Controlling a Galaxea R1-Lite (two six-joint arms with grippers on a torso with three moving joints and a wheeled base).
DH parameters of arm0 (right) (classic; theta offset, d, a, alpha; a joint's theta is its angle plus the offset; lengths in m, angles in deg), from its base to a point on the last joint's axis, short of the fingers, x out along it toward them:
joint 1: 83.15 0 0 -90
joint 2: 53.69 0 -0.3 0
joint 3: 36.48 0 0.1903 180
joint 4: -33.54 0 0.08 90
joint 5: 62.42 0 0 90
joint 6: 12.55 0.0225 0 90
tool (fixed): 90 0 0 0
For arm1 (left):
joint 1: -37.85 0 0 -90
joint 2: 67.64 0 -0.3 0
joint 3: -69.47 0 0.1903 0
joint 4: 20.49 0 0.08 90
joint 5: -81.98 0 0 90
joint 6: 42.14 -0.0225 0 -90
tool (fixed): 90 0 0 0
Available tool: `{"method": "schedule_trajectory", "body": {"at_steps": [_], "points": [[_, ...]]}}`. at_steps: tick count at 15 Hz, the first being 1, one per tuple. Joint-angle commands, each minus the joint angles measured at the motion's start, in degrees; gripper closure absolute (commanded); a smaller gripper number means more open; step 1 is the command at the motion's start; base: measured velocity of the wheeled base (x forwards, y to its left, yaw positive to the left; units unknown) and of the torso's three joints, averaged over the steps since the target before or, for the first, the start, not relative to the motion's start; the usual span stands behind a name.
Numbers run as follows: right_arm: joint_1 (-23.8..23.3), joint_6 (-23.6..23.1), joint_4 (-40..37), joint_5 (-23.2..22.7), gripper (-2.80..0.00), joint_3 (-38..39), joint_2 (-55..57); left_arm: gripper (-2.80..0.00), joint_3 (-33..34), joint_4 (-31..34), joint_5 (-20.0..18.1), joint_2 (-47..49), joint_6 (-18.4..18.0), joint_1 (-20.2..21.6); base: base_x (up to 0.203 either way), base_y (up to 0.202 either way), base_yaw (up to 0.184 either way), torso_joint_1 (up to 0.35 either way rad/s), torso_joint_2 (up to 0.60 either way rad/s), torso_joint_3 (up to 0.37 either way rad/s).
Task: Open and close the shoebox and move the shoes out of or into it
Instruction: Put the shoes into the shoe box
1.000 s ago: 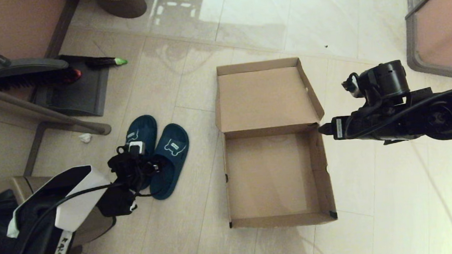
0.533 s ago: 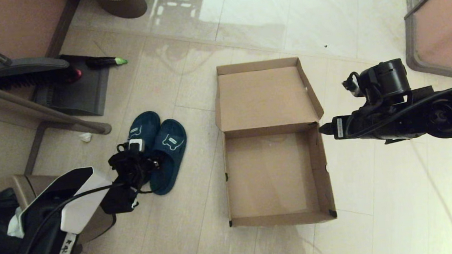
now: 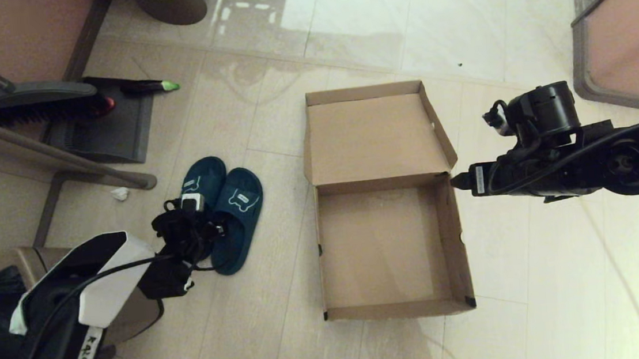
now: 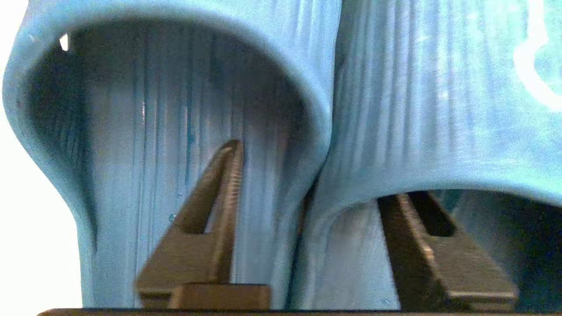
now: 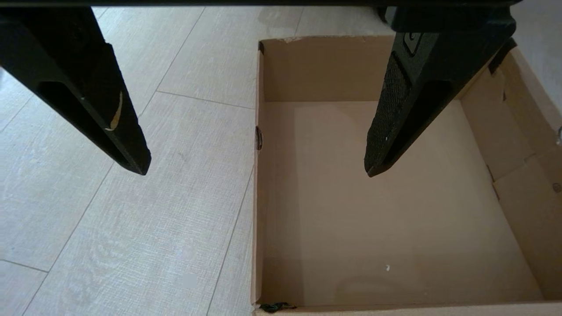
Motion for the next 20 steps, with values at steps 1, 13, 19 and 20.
{"method": "schedule_trajectory", "body": {"at_steps": [1,13,19,20], "points": [[0.21,0.11,0.08,0.16,-2.8,-0.04,-0.1,0.0,6.23,1.66,-0.13,-6.59,-0.03,0.07,0.0,0.0,0.0,0.0,0.0,0.0],[0.23,0.14,0.03,0.16,-2.8,0.09,-2.05,0.0,26.19,4.35,-0.29,-25.8,-0.08,0.42,0.0,0.0,0.0,0.0,0.0,0.0],[0.06,0.13,0.05,0.16,-2.8,-0.11,-1.96,0.0,30.86,6.52,-4.2,-36.78,-0.08,-7.38,0.0,0.0,0.0,0.0,0.0,0.0],[-0.04,0.11,0.11,0.18,-2.8,-0.19,-1.96,0.0,30.89,6.99,-4.42,-37.7,-0.08,-10.13,0.0,0.0,0.0,0.0,0.0,0.0]]}}
